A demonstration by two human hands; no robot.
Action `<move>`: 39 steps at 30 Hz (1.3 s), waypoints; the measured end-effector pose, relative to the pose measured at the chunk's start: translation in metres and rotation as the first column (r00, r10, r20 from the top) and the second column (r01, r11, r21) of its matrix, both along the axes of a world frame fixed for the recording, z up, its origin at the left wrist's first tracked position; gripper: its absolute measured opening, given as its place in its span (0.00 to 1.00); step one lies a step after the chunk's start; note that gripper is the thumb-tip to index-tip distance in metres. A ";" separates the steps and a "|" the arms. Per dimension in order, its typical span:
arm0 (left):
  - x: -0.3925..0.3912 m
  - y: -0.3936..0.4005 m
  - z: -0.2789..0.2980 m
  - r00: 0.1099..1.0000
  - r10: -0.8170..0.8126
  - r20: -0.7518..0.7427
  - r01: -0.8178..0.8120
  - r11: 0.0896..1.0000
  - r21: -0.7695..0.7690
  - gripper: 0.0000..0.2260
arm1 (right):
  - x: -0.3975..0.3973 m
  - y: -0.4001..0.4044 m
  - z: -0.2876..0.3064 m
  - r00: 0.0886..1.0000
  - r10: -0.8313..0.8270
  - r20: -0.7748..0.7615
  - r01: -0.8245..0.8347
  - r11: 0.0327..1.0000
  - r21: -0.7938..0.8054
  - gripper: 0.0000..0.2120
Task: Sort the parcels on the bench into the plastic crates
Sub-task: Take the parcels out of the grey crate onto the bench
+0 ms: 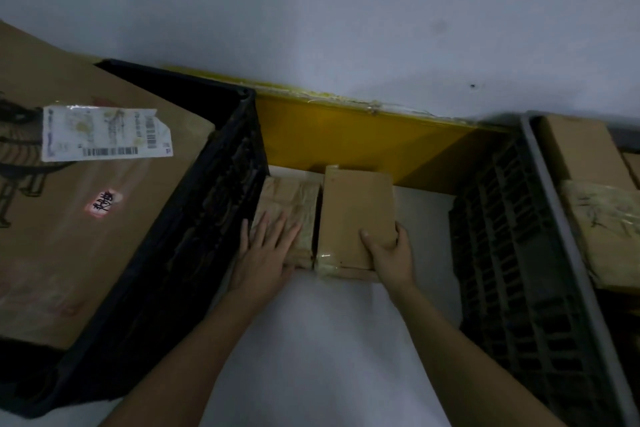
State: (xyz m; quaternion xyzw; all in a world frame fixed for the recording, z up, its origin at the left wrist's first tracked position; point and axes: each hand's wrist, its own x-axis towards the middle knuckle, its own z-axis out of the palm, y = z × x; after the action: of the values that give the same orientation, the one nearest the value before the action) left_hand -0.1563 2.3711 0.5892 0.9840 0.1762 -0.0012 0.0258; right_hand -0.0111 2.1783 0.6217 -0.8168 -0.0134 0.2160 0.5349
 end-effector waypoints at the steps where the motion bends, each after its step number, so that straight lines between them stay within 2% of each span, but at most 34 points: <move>1: 0.008 0.004 0.000 1.000 0.001 0.022 -0.001 1.000 0.011 0.40 | 0.006 0.006 -0.001 1.000 0.000 0.007 0.000 1.000 0.001 0.36; 3: 0.021 0.014 0.002 0.997 0.020 0.070 -0.020 1.000 -0.011 0.36 | 0.016 0.017 -0.004 1.000 0.001 0.031 0.000 1.000 -0.017 0.34; 6: 0.035 0.029 0.002 0.998 0.038 0.060 -0.033 0.996 -0.080 0.33 | 0.024 0.030 -0.008 0.996 0.021 0.085 -0.014 0.996 -0.086 0.35; 13: 0.047 0.041 -0.005 0.998 0.028 0.062 -0.026 0.999 -0.029 0.34 | 0.034 0.041 -0.015 0.985 0.040 0.168 -0.002 0.977 -0.215 0.32; 18: 0.051 0.040 0.000 0.998 0.042 0.047 -0.040 0.998 -0.049 0.34 | 0.034 0.040 -0.013 0.988 0.074 0.135 -0.034 0.959 -0.280 0.34; 20: 0.053 0.037 0.008 0.997 0.062 -0.036 -0.065 0.994 -0.083 0.36 | 0.037 0.038 -0.006 0.989 0.118 0.086 -0.083 0.940 -0.331 0.35; 24: 0.065 0.036 0.046 0.952 0.071 -0.299 -0.135 0.971 -0.199 0.42 | 0.044 0.029 0.012 0.982 0.189 -0.017 -0.180 0.897 -0.404 0.47; 26: 0.065 0.033 0.069 0.936 0.079 -0.343 -0.160 0.963 -0.216 0.40 | 0.044 0.020 0.023 0.978 0.208 -0.011 -0.194 0.896 -0.400 0.44; 28: 0.058 0.028 0.086 0.944 0.112 -0.311 -0.157 0.980 -0.124 0.36 | 0.039 0.011 0.039 0.970 0.242 -0.019 -0.231 0.897 -0.377 0.38; 30: 0.050 0.023 0.098 0.948 0.149 -0.280 -0.146 0.989 0.029 0.32 | 0.031 0.003 0.045 0.937 0.348 -0.034 -0.336 0.871 -0.357 0.34; 33: 0.041 0.021 0.113 0.974 0.170 -0.151 -0.121 0.951 0.286 0.29 | 0.017 0.002 0.041 0.876 0.482 -0.022 -0.453 0.806 -0.381 0.32; 36: 0.031 0.029 0.130 0.976 0.214 -0.041 -0.179 0.895 0.408 0.30 | 0.002 0.009 0.036 0.895 0.446 0.015 -0.402 0.819 -0.410 0.25; 39: 0.029 0.041 0.137 0.955 0.284 -0.083 -0.210 0.849 0.485 0.28 | -0.010 0.013 0.026 0.903 0.426 0.063 -0.365 0.834 -0.414 0.22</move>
State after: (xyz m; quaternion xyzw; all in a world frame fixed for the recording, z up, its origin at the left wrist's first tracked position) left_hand -0.1277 2.4117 0.7260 0.9266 0.2979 -0.0298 -0.2276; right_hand -0.0211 2.1908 0.6478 -0.9004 -0.1796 0.2571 0.3014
